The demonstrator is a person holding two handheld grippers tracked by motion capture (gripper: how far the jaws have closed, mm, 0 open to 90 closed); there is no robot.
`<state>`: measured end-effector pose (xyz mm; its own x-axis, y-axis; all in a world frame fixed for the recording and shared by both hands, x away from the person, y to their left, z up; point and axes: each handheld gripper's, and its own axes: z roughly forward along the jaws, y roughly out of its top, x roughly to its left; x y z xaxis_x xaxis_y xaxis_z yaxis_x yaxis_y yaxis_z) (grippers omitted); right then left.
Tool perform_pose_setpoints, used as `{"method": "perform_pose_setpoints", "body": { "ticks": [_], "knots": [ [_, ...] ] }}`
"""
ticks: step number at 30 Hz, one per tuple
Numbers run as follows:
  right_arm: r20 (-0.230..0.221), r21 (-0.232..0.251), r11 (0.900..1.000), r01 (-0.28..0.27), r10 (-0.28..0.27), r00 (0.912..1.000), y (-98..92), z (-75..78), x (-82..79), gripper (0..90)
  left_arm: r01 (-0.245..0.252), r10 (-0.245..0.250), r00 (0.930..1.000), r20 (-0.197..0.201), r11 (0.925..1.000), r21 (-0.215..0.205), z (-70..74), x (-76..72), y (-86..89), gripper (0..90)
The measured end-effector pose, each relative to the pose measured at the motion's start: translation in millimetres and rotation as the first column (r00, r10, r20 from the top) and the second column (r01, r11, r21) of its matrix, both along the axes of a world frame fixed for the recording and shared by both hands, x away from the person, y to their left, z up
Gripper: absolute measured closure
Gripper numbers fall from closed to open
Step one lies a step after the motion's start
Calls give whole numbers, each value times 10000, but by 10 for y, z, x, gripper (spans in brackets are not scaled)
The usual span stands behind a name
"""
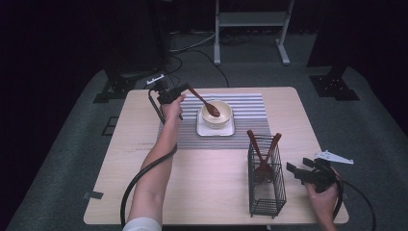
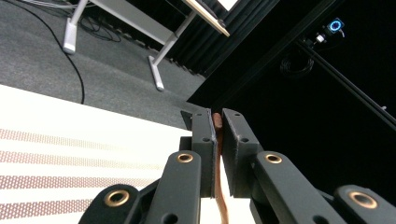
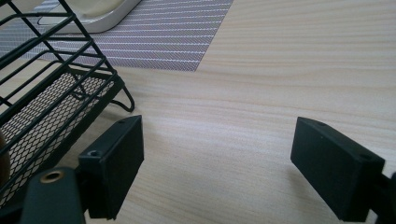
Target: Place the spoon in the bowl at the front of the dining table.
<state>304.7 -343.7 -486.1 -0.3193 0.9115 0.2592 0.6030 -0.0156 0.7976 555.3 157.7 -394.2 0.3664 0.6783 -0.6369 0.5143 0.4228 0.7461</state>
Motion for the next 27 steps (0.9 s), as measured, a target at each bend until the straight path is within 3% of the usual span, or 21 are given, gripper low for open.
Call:
{"method": "perform_pose_setpoints", "body": {
  "ticks": [27],
  "knots": [
    [11,-7,10000,-24,24,10000,3,1,-1,161,-128,129,9995,-291,9999,53,-161,28,-27,842]
  ]
}}
